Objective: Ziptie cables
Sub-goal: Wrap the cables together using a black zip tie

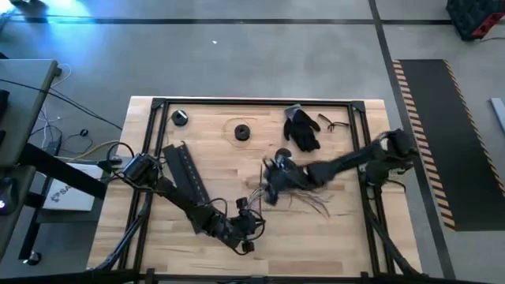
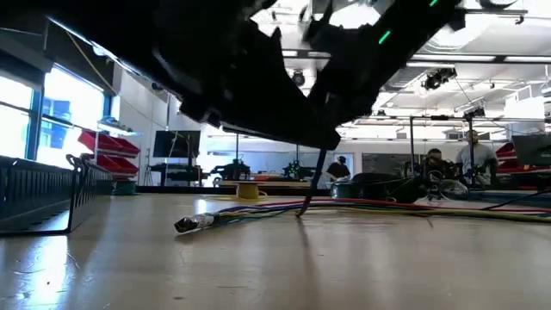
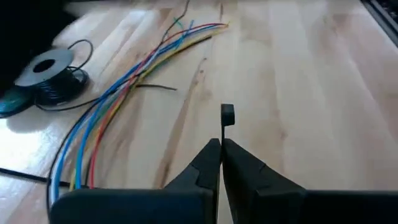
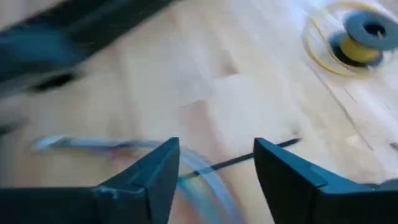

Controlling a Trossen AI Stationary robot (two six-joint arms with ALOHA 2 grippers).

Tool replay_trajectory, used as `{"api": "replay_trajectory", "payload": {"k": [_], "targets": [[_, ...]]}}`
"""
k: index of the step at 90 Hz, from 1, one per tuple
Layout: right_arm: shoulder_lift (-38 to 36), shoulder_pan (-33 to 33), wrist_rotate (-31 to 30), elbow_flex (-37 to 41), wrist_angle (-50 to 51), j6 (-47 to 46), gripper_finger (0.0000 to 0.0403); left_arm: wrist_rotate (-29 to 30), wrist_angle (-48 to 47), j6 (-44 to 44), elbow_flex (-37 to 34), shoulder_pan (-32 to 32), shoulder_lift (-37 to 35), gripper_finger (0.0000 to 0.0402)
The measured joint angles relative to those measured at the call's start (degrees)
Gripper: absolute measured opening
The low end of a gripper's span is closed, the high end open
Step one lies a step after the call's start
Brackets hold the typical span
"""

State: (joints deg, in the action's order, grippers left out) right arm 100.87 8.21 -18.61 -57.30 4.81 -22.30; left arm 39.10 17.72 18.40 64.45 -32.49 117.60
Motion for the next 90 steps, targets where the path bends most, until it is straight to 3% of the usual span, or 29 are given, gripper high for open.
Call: {"api": "replay_trajectory", "payload": {"k": [24, 38, 50, 71, 90], "targets": [[7.8, -15.5, 18.6, 0.0, -4.2, 4.4, 0.0211, -0.7, 0.0, 0.9, 0.0, -0.3, 0.0, 0.0], [9.8, -20.3, 28.3, 0.1, -4.8, 9.4, 0.0211, -1.6, -0.2, 1.0, 0.0, -0.3, 0.0, 0.0], [10.9, -21.8, 36.2, 3.9, -12.8, 11.0, 0.0211, -1.6, -0.4, 1.0, 0.0, -0.3, 0.0, 0.0], [11.0, -20.6, 41.3, 14.0, -30.5, 10.3, 0.0211, -2.4, -2.5, 2.0, 0.0, 0.3, 0.0, 0.0], [11.1, -16.7, 37.3, 16.0, -34.0, 12.4, 0.0211, -4.7, -3.1, 0.5, 0.0, 1.0, 0.0, 0.0]]}}
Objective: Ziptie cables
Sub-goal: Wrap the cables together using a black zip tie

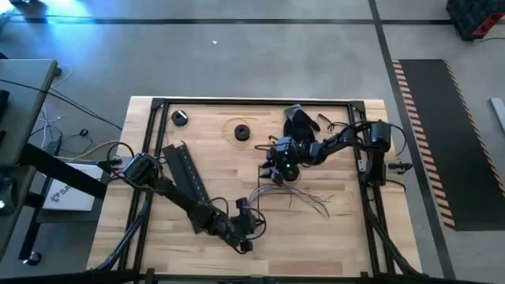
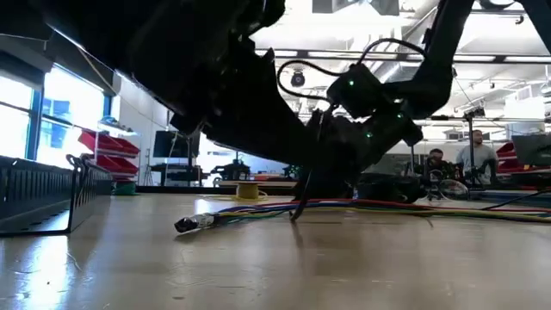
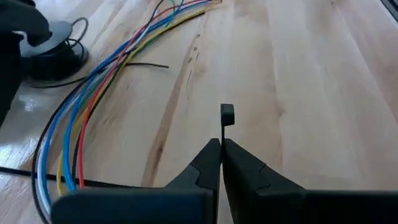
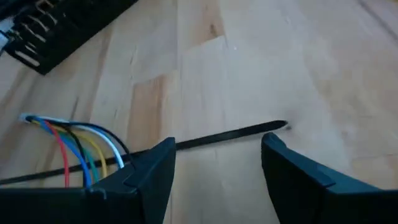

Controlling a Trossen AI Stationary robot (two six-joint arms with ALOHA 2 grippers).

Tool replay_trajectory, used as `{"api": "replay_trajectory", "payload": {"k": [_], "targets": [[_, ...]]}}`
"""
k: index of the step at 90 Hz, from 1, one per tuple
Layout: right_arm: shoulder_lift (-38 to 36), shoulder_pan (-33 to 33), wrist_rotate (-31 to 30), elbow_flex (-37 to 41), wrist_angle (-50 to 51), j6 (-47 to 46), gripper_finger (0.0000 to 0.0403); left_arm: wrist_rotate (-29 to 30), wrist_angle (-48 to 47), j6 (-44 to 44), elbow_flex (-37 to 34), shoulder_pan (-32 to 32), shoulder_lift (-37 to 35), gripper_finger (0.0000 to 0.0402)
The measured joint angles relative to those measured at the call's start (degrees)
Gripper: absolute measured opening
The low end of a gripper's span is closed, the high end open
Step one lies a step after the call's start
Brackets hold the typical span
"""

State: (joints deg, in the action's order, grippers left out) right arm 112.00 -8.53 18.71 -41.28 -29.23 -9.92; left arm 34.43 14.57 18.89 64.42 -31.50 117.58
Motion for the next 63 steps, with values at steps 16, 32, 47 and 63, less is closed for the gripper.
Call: {"api": "replay_trajectory", "payload": {"k": [16, 32, 47, 63], "targets": [[0.1, 0.5, -3.6, 0.0, -0.6, 2.6, 0.021, -1.3, -0.1, -2.4, 0.0, 0.5, 0.0, 0.0], [0.1, -2.5, -0.1, 0.2, -4.7, 3.1, 0.021, -2.6, -0.2, -2.5, 0.0, 0.9, 0.0, 0.0], [0.7, -5.1, 0.6, 0.2, -7.0, 2.4, 0.021, -3.9, -0.2, -2.6, 0.0, 1.1, 0.0, 0.0], [4.2, -6.1, 4.5, -2.9, -8.8, -0.1, 0.021, -4.4, 0.0, -4.6, 0.0, 1.4, -0.1, 0.0]]}}
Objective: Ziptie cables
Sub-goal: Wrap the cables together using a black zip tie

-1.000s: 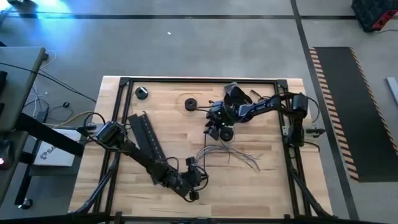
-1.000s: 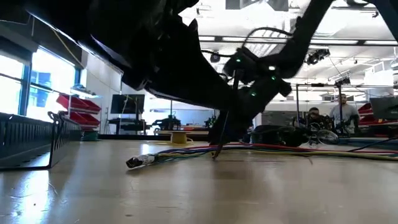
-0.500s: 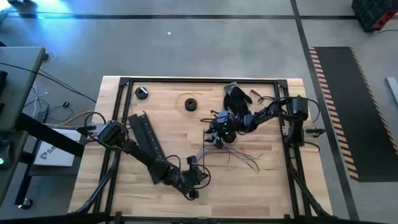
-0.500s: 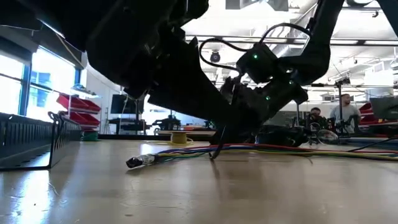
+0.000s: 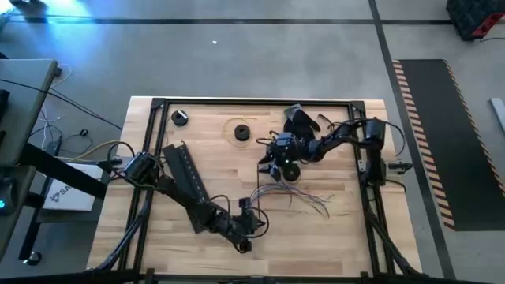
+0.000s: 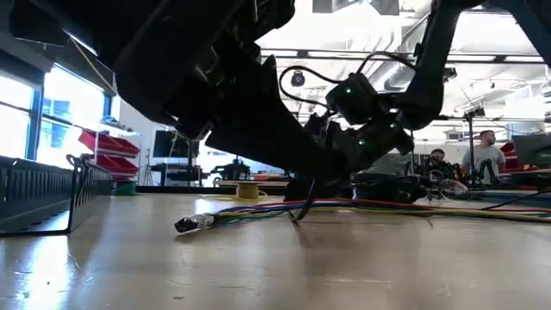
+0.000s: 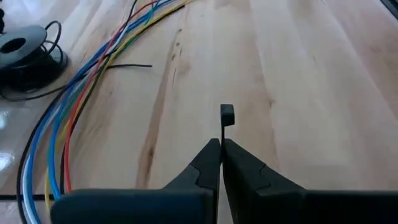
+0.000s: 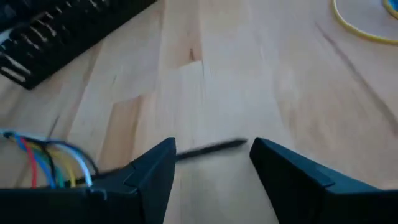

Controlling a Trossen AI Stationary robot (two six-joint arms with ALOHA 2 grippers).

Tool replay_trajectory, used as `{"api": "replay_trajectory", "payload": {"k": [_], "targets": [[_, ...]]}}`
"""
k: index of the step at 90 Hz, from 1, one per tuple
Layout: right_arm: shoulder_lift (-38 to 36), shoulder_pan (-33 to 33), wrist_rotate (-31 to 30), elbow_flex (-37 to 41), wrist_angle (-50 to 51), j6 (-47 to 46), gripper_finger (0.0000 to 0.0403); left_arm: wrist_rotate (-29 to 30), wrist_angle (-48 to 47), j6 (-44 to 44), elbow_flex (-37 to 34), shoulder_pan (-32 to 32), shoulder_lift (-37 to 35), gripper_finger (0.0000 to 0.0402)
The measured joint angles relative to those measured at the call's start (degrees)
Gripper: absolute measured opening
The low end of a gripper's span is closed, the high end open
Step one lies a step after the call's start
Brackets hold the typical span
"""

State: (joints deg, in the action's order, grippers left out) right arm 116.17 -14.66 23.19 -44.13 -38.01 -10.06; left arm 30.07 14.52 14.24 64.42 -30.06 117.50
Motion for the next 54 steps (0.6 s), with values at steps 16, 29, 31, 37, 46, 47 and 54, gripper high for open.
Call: {"api": "replay_trajectory", "payload": {"k": [16, 29, 31, 37, 46, 47, 54], "targets": [[3.4, 0.0, 1.7, -4.3, 0.9, -0.5, 0.021, -2.2, -0.1, -0.5, 0.0, 1.0, 0.0, 0.0], [3.1, -0.5, 7.4, -4.4, 3.9, -0.5, 0.021, -2.6, -0.1, -1.0, 0.0, 1.2, 0.0, 0.0], [3.1, -0.7, 8.9, -4.4, 4.2, -0.7, 0.021, -2.6, -0.1, -1.0, 0.0, 1.2, 0.0, 0.0], [3.1, -1.1, 13.1, -4.4, 5.0, -1.2, 0.0209, -2.6, -0.2, -1.4, 0.0, 1.2, 0.0, 0.0], [3.1, -1.0, 16.9, -4.3, 5.0, -1.5, 0.0202, -2.6, -0.4, -1.4, 0.0, 1.2, 0.0, 0.0], [3.1, -1.0, 17.4, -4.3, 5.0, -1.5, 0.0201, -2.6, -0.4, -1.4, 0.0, 1.2, 0.0, 0.0], [3.1, -1.1, 19.9, -4.3, 4.9, -1.8, 0.0193, -2.5, -1.3, -1.4, 0.0, 1.2, 0.0, 0.0]]}}
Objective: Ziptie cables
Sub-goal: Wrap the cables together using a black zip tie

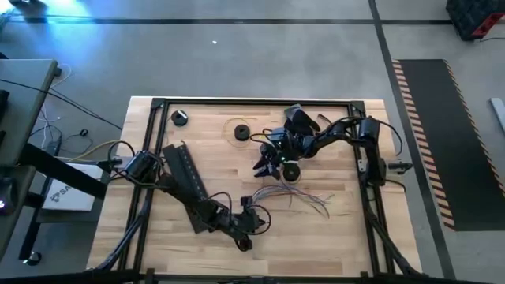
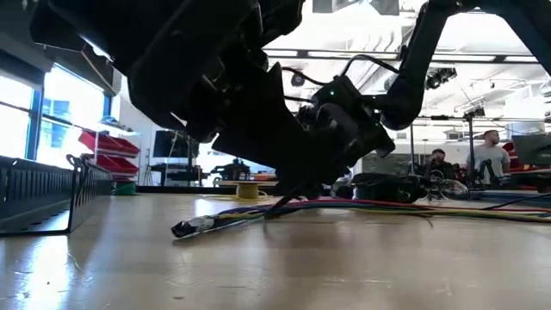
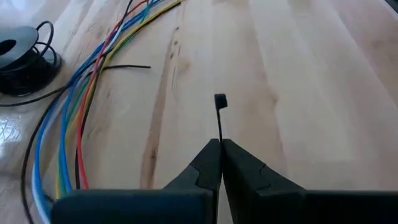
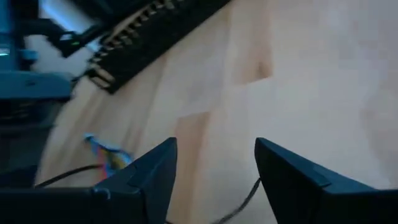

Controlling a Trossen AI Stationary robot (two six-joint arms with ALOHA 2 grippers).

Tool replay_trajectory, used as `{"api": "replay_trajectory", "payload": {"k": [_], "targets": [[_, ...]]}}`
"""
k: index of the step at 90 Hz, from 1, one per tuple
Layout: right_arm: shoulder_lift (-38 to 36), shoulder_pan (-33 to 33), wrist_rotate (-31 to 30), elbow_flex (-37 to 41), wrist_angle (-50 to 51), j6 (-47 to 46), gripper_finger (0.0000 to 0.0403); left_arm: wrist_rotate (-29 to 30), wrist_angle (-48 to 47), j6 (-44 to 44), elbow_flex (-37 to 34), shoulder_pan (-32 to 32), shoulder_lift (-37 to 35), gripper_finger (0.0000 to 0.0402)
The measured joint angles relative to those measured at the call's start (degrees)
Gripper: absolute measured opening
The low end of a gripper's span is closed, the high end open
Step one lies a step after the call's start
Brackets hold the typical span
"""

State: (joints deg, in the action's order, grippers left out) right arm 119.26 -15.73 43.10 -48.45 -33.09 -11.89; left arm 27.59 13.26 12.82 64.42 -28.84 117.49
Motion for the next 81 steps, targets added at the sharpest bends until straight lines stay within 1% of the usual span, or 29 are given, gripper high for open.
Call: {"api": "replay_trajectory", "payload": {"k": [12, 20, 31, 37, 43, 62, 81], "targets": [[-0.5, -0.7, 1.2, 0.1, 0.1, -0.1, 0.0179, 0.1, -0.6, 0.4, 0.0, 0.0, 0.0, 0.0], [-2.2, -1.7, 0.3, 0.2, 1.2, -0.3, 0.0173, 0.1, -0.6, 0.4, 0.0, 0.0, 0.0, 0.0], [-5.4, -2.8, -5.8, 0.6, 4.7, 0.5, 0.0166, 0.3, -0.6, 0.4, 0.0, 0.0, 0.0, 0.0], [-7.8, -2.8, -10.5, 0.6, 8.1, 3.4, 0.0165, 0.5, -0.6, 0.4, 0.0, 0.0, 0.0, 0.0], [-9.3, -2.7, -13.1, 0.4, 11.0, 6.5, 0.0165, 1.4, -0.6, 0.4, 0.0, 0.0, 0.0, 0.0], [-9.7, -2.2, -13.0, 0.3, 20.9, 13.8, 0.0165, 1.7, -0.1, 0.5, 0.0, 0.0, 0.0, 0.0], [-10.5, -2.2, -12.4, -0.1, 30.5, 26.1, 0.0165, 1.7, -0.1, 0.5, 0.0, 0.0, 0.0, 0.0]]}}
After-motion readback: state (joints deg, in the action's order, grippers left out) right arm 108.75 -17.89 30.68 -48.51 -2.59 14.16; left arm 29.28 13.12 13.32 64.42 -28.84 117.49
